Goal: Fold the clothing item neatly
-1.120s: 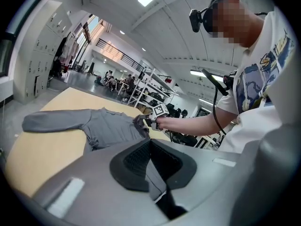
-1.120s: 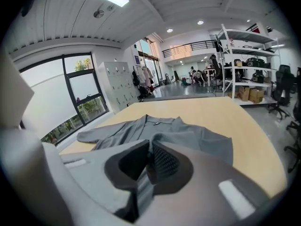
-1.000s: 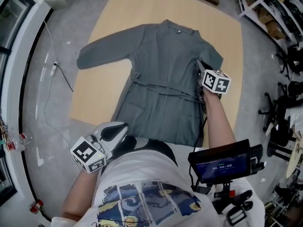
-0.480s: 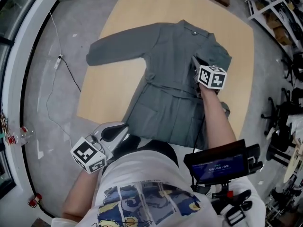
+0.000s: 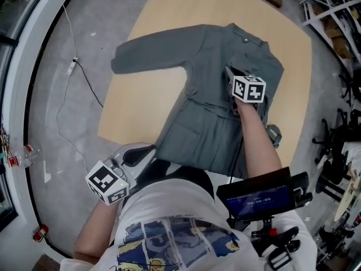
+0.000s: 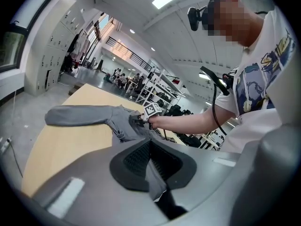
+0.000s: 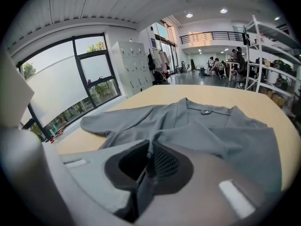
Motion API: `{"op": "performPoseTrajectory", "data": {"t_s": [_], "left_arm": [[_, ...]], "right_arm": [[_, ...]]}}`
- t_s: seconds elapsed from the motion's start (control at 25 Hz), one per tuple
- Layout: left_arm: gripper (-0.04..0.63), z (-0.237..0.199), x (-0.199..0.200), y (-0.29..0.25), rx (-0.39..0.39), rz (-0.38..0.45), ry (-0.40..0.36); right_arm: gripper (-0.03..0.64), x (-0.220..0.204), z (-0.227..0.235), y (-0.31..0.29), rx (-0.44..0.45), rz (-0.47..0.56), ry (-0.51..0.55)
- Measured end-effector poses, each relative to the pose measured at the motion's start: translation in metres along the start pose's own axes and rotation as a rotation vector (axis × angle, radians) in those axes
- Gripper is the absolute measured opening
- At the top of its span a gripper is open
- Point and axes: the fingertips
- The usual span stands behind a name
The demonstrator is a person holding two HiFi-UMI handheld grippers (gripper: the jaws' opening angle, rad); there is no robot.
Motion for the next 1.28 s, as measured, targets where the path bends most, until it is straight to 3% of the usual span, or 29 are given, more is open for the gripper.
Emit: {"op": "performPoseTrajectory", "data": {"t_s": [0.28, 0.72, 1.0, 1.28], "left_arm": [[0.003, -0.012, -0.006, 0.007, -0.005, 0.003, 0.006], [0.003, -0.019, -0.001, 0.013, -0.026, 0.014, -0.006], [0.003, -0.029, 0.0, 0.013, -0.032, 0.034, -0.033], [0.003, -0.039, 0.005, 0.006, -0.046, 0.04, -0.067]], "right_arm": [[0.025, -0.016, -0.002, -0.021, -0.028, -0.075, 0.022], [0.077, -0.018, -0.008, -0.013, -0.043, -0.072, 0.0], [0.077, -0.018, -0.017, 0.012, -0.061, -0.044, 0.013], [0.077, -0.027, -0.057, 0.056, -0.044, -0.021, 0.064]]}}
Point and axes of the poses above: the fingertips, and each gripper's own axes: y backward along the fingers, z to its right, x out of its top, and after that the axes turned 14 degrees about -z, right-handed
